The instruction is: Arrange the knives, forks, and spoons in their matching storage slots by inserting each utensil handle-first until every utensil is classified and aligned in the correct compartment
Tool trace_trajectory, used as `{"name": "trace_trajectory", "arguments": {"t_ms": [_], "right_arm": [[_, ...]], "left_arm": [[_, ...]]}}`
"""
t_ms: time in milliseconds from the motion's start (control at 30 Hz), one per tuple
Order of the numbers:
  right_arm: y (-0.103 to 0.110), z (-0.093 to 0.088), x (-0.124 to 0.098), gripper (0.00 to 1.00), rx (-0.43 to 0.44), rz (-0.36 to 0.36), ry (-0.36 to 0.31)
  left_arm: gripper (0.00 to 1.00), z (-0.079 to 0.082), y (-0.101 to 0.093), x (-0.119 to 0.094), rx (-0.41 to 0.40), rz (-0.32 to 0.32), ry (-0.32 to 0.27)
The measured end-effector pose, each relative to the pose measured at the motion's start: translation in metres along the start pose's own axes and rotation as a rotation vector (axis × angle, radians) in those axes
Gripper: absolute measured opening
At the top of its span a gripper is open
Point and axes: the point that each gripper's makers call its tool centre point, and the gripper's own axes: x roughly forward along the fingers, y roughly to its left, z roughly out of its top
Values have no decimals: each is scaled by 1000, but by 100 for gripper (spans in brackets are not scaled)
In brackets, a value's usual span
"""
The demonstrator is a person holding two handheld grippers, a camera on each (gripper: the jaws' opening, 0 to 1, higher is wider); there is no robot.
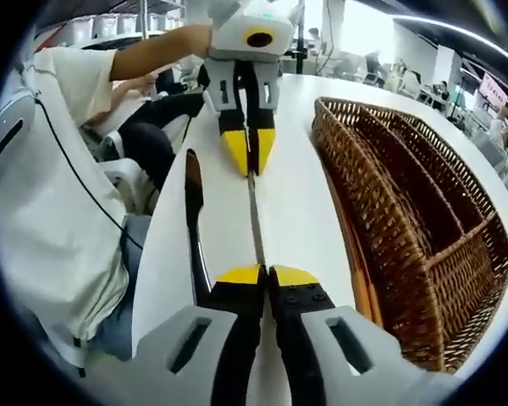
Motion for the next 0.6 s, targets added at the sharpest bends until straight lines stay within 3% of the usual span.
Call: {"name": "trace_trajectory", "arguments": {"t_ms": [333, 600], "right_arm": [[0, 11, 7, 12, -26, 20, -12], [-4, 21, 18, 9, -23, 23, -2]], "left_arm": [[4, -4, -8, 1, -7, -4, -8], [4, -3, -5, 2, -12, -13, -9]]}}
